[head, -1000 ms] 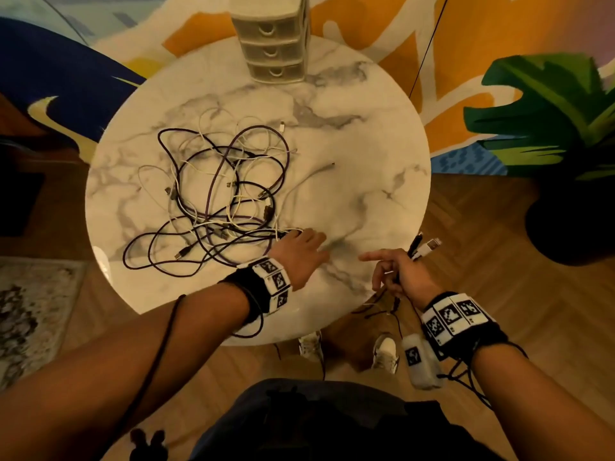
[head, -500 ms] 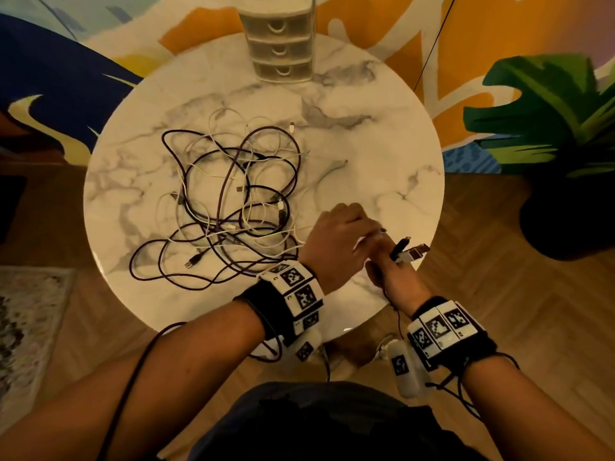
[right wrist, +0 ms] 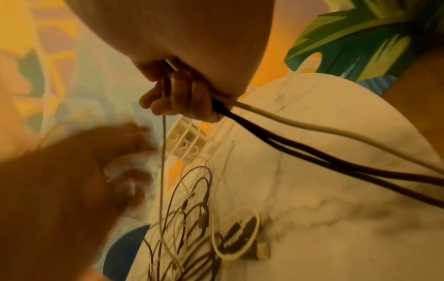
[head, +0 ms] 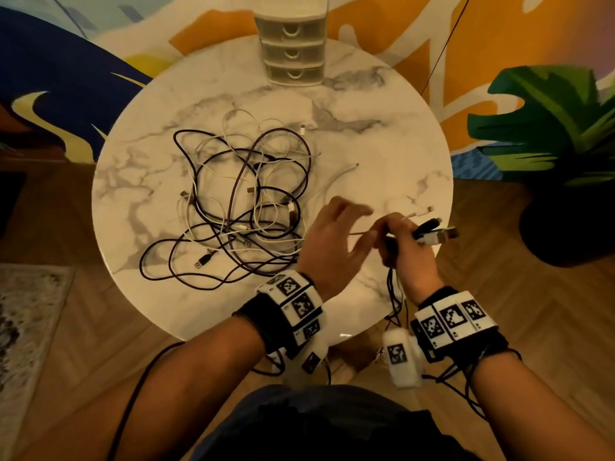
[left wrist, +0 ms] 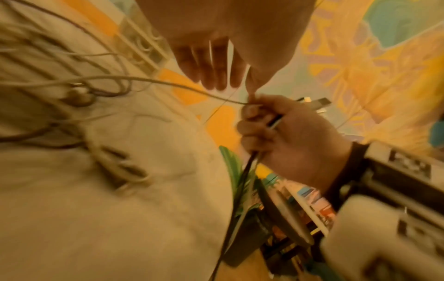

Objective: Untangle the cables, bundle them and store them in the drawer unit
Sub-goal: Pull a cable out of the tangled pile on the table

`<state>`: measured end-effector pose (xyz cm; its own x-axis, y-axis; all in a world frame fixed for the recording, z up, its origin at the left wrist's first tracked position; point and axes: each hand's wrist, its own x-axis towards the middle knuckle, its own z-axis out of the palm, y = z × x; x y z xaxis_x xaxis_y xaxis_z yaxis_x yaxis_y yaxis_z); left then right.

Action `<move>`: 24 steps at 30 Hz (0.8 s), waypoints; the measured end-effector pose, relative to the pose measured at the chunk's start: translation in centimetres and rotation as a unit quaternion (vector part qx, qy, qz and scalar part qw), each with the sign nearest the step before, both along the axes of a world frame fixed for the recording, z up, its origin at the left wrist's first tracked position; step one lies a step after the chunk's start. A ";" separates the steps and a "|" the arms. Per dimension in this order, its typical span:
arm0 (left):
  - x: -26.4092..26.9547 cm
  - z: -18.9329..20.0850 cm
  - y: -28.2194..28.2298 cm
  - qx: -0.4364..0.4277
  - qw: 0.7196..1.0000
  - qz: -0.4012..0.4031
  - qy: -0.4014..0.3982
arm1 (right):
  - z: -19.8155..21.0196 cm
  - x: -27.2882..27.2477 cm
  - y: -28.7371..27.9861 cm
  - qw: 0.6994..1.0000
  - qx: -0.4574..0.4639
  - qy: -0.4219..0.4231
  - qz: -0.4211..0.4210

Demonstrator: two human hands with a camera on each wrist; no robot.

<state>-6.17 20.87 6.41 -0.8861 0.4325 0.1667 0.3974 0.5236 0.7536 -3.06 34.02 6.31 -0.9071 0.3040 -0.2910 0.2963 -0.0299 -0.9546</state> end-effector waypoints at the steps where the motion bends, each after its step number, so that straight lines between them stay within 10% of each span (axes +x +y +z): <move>1: 0.4 -0.8 -1.0 -0.029 0.999 -0.008 -0.032 | 0.1 -0.2 0.4 0.999 -0.031 0.012 -0.041; 7: 1.3 -7.9 -8.1 -0.358 0.912 -0.155 -0.126 | 0.9 -1.1 1.8 0.990 -0.090 0.036 -0.104; 17: -5.0 -4.2 -5.4 -0.368 0.919 -0.098 -0.104 | 2.1 -1.1 3.5 0.988 -0.061 0.045 -0.132; 21: -0.9 -0.2 -2.3 -0.168 0.983 -0.028 0.069 | 2.0 -0.9 4.4 0.990 -0.067 0.042 -0.114; 24: -0.3 2.0 0.3 -0.136 0.988 -0.060 0.031 | 2.6 -1.2 4.0 0.994 -0.071 0.026 -0.082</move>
